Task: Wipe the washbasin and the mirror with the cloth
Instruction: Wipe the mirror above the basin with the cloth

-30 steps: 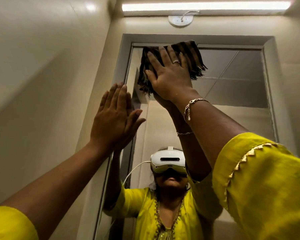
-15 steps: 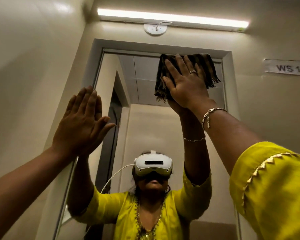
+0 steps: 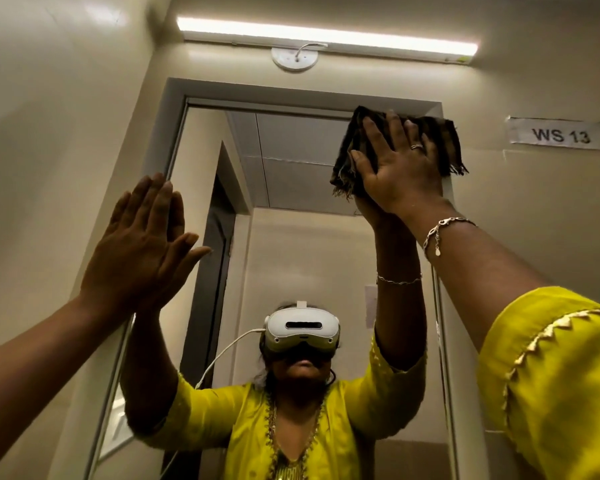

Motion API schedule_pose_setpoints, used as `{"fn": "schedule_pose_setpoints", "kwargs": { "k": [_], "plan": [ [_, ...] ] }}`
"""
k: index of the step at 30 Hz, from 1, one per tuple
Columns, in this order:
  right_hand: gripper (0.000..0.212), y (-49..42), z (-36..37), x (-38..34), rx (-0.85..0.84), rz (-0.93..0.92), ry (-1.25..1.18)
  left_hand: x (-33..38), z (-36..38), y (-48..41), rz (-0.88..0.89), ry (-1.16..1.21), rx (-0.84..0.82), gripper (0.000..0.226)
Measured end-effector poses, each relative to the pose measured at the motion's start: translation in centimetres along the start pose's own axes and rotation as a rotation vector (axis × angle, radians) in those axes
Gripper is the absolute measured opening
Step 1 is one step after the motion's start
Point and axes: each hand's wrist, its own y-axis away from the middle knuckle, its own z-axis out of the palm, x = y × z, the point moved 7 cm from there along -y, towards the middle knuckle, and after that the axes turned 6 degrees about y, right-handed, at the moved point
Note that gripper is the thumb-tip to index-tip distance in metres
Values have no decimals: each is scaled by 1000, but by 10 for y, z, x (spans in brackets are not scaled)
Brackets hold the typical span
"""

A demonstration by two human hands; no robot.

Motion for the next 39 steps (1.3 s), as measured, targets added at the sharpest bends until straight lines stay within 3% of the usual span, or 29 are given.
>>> {"fn": "schedule_pose_setpoints", "kwargs": {
  "k": [17,26,32,39],
  "plan": [
    [56,22,5,-7,-36,180,-24,0,-2,0,-5,59,32,94],
    [57,21,6,-75,-3,131,-76,3,-9,3,-39,113,73,97],
    [58,12,5,-132,19,48,-123,-6,1,5,-43,38,55,82],
    [58,5,2,-182,31,-15,-135,-6,4,6,-23,92,81,80]
  ]
}}
